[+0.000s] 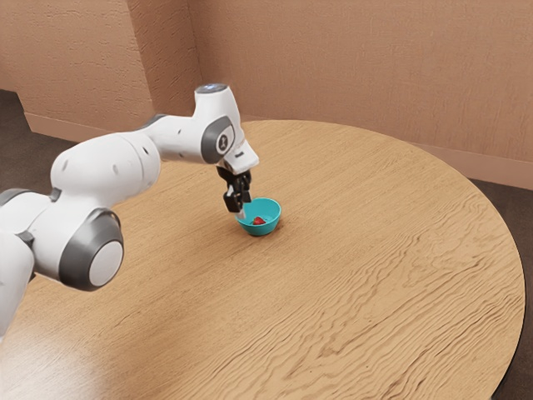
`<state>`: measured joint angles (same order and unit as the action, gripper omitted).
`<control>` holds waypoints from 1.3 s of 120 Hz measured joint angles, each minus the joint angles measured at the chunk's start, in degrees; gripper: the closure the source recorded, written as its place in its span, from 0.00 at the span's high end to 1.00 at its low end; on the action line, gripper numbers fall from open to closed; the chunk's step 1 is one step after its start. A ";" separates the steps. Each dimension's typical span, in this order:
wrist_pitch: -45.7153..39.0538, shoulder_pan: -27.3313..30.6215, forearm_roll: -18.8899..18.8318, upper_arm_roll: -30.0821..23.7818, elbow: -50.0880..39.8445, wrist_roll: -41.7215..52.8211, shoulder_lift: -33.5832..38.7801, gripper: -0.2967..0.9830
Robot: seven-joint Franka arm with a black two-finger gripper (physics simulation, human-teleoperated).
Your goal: Take strawberry from the bowl
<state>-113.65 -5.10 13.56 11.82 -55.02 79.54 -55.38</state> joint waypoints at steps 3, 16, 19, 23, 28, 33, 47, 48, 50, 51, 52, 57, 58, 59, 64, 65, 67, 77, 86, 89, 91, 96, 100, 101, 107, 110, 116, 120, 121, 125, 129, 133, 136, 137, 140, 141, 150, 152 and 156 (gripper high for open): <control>-0.22 0.01 0.11 -0.03 0.03 0.17 -0.09 0.55; -1.31 0.00 1.15 -0.05 1.18 0.82 -0.92 0.54; -1.65 0.01 1.49 -0.26 1.35 0.95 -1.09 0.54; -2.07 0.00 1.94 -0.45 1.49 1.12 -1.26 0.54; -2.58 0.00 2.63 -0.57 1.58 1.32 -1.47 0.54; -3.04 0.00 3.30 -0.62 1.62 1.50 -1.77 0.54; -4.01 0.00 4.70 -0.66 1.63 1.95 -2.75 0.53; -4.07 0.00 4.80 -0.66 1.63 1.98 -2.82 0.53; -4.19 0.00 5.02 -0.66 1.63 2.03 -2.93 0.53; -4.25 0.00 5.13 -0.66 1.62 2.06 -2.97 0.53; -4.31 0.00 5.23 -0.66 1.61 2.09 -3.01 0.53; -4.57 0.00 5.67 -0.66 1.59 2.22 -3.26 0.53; -4.61 0.00 5.74 -0.66 1.58 2.24 -3.30 0.53; -4.66 0.00 5.82 -0.66 1.58 2.27 -3.32 0.53; -4.88 0.00 6.14 -0.66 1.55 2.39 -3.45 0.53; -4.93 0.00 6.24 -0.66 1.54 2.41 -3.47 0.53; -5.01 0.00 6.42 -0.66 1.52 2.45 -3.50 0.53; -5.36 0.00 7.05 -0.92 1.47 2.66 -3.56 0.53; -5.59 0.00 7.35 -1.30 1.30 2.80 -3.57 0.53; -5.68 0.00 7.41 -1.39 1.16 2.85 -3.57 0.52; -5.73 0.00 7.45 -1.43 1.08 2.87 -3.60 0.52; -5.83 0.00 7.52 -1.49 0.96 2.94 -3.68 0.52; -5.91 0.00 7.56 -1.51 0.89 2.98 -3.71 0.52; -5.92 0.00 7.57 -1.52 0.87 2.99 -3.72 0.52; -5.99 0.00 7.62 -1.53 0.80 3.05 -3.74 0.52; -6.01 0.00 7.63 -1.54 0.76 3.08 -3.76 0.51; -6.01 0.00 7.66 -1.54 0.71 3.13 -3.81 0.51; -5.98 0.00 7.68 -1.54 0.70 3.16 -3.82 0.51; -5.97 0.00 7.69 -1.54 0.68 3.17 -3.82 0.51; -5.93 0.00 7.71 -1.54 0.60 3.19 -3.83 0.50; -5.89 0.00 7.74 -1.54 0.43 3.20 -3.83 0.50; -5.84 0.00 7.80 -1.54 0.35 3.21 -3.83 0.50; -5.80 0.00 7.90 -1.54 0.30 3.22 -3.82 0.49; -5.79 0.00 7.94 -1.54 0.28 3.22 -3.82 0.49; -5.73 0.00 8.06 -1.54 0.22 3.23 -3.82 0.49; -5.71 0.00 8.09 -1.54 0.19 3.23 -3.82 0.49; -5.56 0.00 8.43 -1.49 0.01 3.23 -3.81 0.48; -5.53 -0.01 8.49 -1.48 -0.01 3.23 -3.81 0.47; -5.42 -0.01 8.60 -1.45 -0.03 3.23 -3.79 0.47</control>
<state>-119.08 -5.11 22.16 10.37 -55.06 82.76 -59.17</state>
